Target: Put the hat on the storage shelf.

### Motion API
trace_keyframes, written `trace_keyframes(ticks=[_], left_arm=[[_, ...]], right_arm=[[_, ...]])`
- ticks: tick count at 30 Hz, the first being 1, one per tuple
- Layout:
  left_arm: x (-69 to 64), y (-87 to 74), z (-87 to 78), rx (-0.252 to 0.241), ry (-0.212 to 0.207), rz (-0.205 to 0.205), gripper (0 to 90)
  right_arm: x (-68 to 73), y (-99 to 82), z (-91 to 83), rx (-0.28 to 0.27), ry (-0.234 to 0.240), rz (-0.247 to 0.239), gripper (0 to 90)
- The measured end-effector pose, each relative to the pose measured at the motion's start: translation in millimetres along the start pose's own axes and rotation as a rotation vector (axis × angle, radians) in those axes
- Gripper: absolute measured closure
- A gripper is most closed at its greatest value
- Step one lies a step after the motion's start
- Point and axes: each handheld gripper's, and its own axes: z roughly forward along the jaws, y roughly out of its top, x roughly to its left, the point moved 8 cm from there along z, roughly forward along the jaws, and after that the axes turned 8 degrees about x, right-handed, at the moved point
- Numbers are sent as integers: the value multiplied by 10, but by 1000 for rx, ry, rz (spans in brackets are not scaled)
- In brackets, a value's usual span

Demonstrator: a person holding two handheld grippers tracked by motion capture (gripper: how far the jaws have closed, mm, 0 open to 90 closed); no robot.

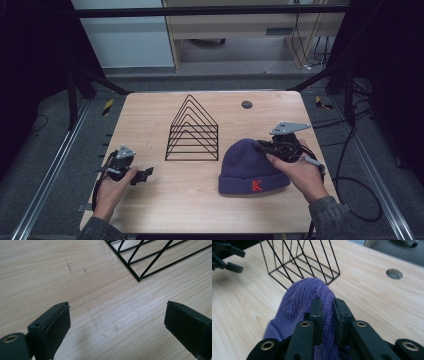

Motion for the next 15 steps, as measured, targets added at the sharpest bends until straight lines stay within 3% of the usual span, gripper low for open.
trace_keyframes(ticks=[15], left_arm=[[-42,72,-104,-60,-24,4,71]], right_arm=[[-56,412,-205,-46,-29,-33,792]])
